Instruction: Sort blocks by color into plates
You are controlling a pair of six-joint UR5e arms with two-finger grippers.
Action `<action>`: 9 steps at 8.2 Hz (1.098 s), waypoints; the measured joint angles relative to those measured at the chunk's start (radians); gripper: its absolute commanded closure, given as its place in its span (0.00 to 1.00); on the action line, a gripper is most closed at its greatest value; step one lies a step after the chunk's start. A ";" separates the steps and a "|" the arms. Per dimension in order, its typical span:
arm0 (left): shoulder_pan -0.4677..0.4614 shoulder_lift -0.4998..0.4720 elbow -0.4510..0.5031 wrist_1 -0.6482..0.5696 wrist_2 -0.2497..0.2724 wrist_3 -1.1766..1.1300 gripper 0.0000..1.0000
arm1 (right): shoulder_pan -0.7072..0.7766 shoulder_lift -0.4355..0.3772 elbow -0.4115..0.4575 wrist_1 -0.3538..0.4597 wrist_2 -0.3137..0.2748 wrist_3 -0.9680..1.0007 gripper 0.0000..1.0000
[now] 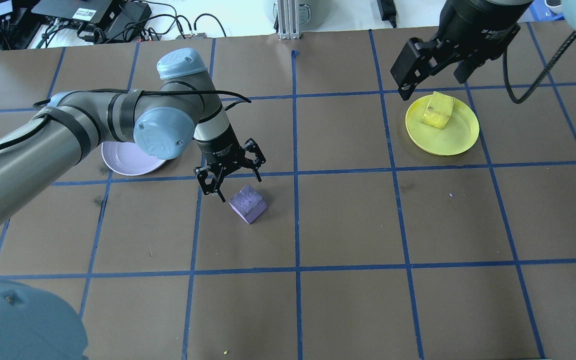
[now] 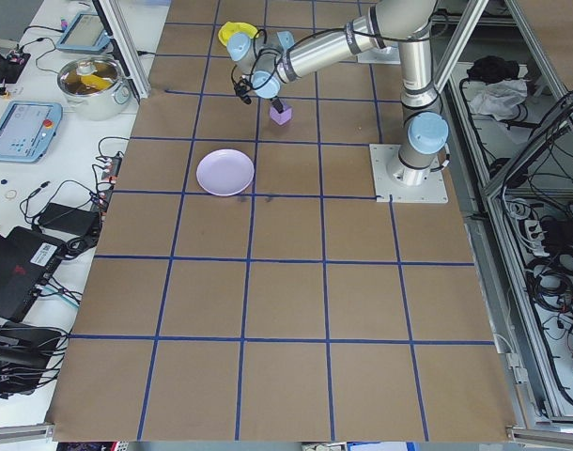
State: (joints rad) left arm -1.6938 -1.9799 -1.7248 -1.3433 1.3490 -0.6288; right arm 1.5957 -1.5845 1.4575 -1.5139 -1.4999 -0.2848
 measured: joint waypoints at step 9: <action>0.002 -0.056 -0.015 0.013 -0.002 -0.005 1.00 | -0.002 0.002 0.001 -0.002 0.007 0.007 0.00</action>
State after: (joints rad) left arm -1.6920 -2.0361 -1.7393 -1.3300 1.3471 -0.6340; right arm 1.5940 -1.5820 1.4588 -1.5156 -1.4930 -0.2780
